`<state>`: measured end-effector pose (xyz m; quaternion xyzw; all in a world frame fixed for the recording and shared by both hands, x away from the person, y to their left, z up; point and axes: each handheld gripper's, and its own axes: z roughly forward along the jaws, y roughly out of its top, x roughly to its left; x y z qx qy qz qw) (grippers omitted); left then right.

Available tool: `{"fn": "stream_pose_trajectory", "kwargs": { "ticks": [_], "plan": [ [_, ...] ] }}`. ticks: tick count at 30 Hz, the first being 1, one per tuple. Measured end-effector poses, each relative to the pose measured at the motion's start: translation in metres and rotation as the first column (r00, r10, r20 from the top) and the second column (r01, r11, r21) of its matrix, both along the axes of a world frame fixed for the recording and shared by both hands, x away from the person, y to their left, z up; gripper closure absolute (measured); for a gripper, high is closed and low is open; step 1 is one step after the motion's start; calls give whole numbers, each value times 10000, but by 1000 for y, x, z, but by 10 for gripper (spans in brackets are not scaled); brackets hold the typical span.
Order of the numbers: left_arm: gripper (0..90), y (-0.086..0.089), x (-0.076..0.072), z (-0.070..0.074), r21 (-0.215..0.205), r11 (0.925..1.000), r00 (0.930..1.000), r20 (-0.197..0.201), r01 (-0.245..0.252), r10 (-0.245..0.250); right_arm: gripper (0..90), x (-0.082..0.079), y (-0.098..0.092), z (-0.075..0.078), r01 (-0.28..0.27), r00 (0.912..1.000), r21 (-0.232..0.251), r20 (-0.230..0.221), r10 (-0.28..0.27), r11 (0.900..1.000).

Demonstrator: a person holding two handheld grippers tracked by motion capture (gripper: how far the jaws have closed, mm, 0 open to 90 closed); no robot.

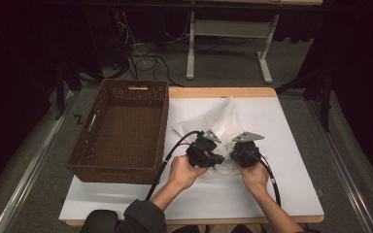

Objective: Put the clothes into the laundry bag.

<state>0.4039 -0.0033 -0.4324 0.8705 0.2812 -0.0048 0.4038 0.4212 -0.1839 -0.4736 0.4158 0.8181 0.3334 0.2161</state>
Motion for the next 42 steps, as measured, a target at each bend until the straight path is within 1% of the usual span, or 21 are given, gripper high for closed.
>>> {"fn": "stream_pose_trajectory", "kwargs": {
  "ticks": [1,3,5,7,9,13,15,17,21,23,25,27,29,30,32,33,38,42],
  "plan": [
    [898,-1,0,-1,19,10000,10000,41,-23,23,900,2,0,-1,132,9999,-44,46,-132,9999],
    [898,-1,-1,-1,253,9997,9998,173,-22,18,896,5,0,-3,235,9997,11,-26,-235,9997],
    [896,-1,0,-3,419,9989,9995,222,-213,204,871,4,-1,-2,198,9997,88,-124,-197,9998],
    [893,1,3,-5,469,9977,9987,201,-483,474,821,2,-2,-1,79,9998,108,-185,-77,9999],
    [890,2,6,-8,530,9963,9977,137,-672,665,756,-1,-6,2,-137,9993,-9,-360,136,9999],
    [888,0,8,-14,767,9943,9972,182,-738,726,696,-14,-17,8,-408,9982,-373,-457,391,9985],
    [887,-1,8,-15,761,9941,9969,188,-771,759,683,-22,-27,11,-560,9973,-437,-498,538,9975],
    [886,-2,9,-15,774,9936,9966,179,-820,808,683,-30,-35,12,-660,9959,-435,-649,631,9969],
    [885,-2,9,-16,819,9930,9963,170,-854,843,686,-45,-50,7,-927,9917,-529,-942,875,9943],
    [885,-2,9,-16,879,9924,9963,184,-858,845,690,-50,-55,4,-882,9916,-674,-1006,812,9938],
    [885,-1,10,-16,926,9919,9962,174,-871,859,719,-54,-64,0,-825,9904,-806,-1174,728,9933],
    [884,-1,10,-16,929,9917,9960,146,-887,878,755,-54,-70,-4,-895,9849,-858,-1557,754,9923],
    [884,-1,11,-16,943,9917,9962,118,-871,864,774,-54,-71,-9,-889,9793,-1008,-1903,685,9909],
    [884,-1,11,-17,949,9916,9961,115,-882,875,777,-53,-71,-11,-940,9779,-1151,-1969,700,9889],
    [884,-2,11,-17,953,9917,9962,96,-866,861,778,-51,-70,-15,-912,9757,-1138,-2089,660,9893],
    [884,-2,11,-17,960,9916,9963,93,-864,859,777,-48,-69,-17,-894,9762,-1164,-2071,639,9892],
    [884,-1,12,-17,894,9926,9966,30,-822,822,756,-34,-58,-15,-616,9826,-640,-1793,492,9960],
    [884,-1,12,-16,868,9930,9968,26,-802,803,731,-23,-47,-10,-469,9880,-575,-1499,378,9972]
  ]
}}
